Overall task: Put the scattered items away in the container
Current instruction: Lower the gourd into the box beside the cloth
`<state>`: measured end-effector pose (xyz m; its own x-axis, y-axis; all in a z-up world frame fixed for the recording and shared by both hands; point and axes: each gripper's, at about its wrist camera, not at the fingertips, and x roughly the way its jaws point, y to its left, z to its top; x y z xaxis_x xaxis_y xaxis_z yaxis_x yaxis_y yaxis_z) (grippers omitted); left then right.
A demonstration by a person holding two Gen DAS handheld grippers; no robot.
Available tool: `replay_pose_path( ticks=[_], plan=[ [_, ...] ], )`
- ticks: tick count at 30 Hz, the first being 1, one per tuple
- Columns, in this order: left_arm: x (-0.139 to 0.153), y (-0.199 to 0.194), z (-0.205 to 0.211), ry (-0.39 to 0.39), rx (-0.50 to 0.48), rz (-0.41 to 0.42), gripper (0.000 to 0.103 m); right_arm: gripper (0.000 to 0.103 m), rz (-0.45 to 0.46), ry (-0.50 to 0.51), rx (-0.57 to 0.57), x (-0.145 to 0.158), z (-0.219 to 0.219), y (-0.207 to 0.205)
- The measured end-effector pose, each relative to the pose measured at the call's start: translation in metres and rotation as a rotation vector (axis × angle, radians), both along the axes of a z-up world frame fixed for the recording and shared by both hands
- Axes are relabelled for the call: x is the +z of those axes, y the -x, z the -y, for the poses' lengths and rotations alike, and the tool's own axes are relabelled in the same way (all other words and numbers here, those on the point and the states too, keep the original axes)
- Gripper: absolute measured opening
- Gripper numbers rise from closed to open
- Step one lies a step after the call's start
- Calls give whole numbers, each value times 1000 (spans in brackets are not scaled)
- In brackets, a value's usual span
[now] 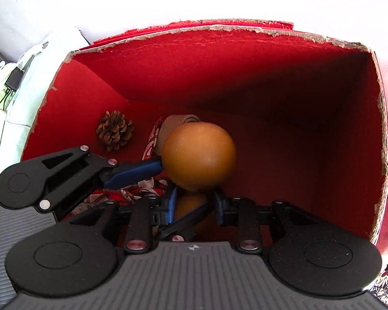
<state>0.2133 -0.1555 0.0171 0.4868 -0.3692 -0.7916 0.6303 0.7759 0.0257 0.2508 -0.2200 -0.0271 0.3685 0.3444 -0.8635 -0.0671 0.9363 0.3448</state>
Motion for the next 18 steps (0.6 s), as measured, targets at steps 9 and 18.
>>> replay_pose_path(
  ticks=[9, 18],
  plan=[
    [2, -4, 3, -70, 46, 6, 58, 35, -77, -59, 26, -6, 7, -13],
    [8, -6, -4, -112, 49, 33, 73, 40, -95, -144, 37, -6, 17, -10]
  ],
)
